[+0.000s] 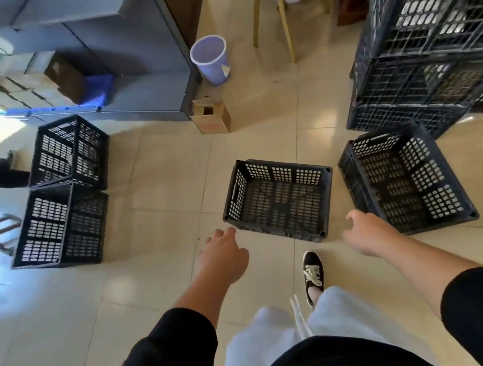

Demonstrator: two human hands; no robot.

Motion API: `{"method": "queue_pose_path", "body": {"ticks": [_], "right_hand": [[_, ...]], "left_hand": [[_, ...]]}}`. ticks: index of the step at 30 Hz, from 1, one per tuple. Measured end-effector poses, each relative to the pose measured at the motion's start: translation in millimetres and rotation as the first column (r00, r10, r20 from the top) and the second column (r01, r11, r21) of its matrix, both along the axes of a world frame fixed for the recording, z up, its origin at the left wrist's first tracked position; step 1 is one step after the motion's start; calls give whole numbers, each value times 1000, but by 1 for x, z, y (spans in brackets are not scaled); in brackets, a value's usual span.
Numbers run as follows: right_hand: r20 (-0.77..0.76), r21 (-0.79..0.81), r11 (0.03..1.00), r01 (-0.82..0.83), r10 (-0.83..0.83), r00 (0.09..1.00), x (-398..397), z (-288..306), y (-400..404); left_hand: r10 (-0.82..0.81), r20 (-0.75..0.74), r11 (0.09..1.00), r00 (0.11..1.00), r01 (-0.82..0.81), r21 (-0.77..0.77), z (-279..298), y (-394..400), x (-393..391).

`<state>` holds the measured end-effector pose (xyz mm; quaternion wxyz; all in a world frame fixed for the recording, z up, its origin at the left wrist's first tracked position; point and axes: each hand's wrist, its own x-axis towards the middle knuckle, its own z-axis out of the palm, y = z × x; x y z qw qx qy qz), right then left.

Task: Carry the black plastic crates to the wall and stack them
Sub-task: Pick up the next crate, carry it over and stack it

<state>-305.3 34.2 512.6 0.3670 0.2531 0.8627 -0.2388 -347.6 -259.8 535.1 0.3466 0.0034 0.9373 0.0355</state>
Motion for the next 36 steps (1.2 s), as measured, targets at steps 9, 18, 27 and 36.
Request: {"method": "queue_pose_path", "body": {"ticks": [9,18,27,36], "right_hand": [[49,-44,991,130,-128,991,-102,-34,6],[94,39,928,372,-374,923,-194,-114,-3],[130,36,819,573,-573,810,-236,-308,-12],[49,248,748,616,-645,763,-196,-492,21]], "left_hand": [[-47,67,997,997,50,-58,-37,1,-124],[-85,180,996,980,80,34,-132,-11,-256],[-79,258,995,963,90,-33,-309,-43,-334],[123,154,992,980,-122,-13,-499,-48,-355]]}}
